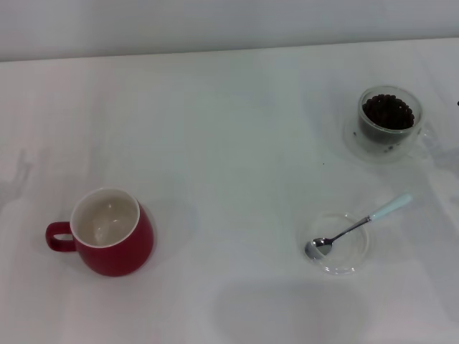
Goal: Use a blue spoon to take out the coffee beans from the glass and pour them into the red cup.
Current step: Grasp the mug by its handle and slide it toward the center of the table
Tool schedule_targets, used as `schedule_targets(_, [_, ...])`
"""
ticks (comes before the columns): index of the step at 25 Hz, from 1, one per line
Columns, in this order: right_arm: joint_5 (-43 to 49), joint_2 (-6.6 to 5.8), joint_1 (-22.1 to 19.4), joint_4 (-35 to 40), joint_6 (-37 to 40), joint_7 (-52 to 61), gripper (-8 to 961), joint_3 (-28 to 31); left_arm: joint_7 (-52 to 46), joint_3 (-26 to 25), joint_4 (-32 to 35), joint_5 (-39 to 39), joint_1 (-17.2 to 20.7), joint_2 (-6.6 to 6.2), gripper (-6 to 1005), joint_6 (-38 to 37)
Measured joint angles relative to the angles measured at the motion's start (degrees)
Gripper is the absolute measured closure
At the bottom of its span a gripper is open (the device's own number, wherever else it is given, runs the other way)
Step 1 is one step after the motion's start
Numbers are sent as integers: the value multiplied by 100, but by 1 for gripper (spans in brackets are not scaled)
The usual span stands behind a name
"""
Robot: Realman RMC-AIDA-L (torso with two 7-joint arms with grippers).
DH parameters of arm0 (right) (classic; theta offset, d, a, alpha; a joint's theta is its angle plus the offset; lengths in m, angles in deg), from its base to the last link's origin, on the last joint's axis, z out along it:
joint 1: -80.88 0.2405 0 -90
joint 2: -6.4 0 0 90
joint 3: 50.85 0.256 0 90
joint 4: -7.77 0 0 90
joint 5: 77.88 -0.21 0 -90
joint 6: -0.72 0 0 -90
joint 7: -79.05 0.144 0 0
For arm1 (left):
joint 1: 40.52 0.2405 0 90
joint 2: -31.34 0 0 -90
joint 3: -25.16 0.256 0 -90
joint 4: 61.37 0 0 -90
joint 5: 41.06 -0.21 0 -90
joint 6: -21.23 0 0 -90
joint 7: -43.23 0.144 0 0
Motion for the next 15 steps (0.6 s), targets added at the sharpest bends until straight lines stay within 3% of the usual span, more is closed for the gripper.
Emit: schedule_targets(15, [0, 0, -113, -123, 47, -3, 184, 0, 0, 31, -1, -74, 56, 13, 119, -148])
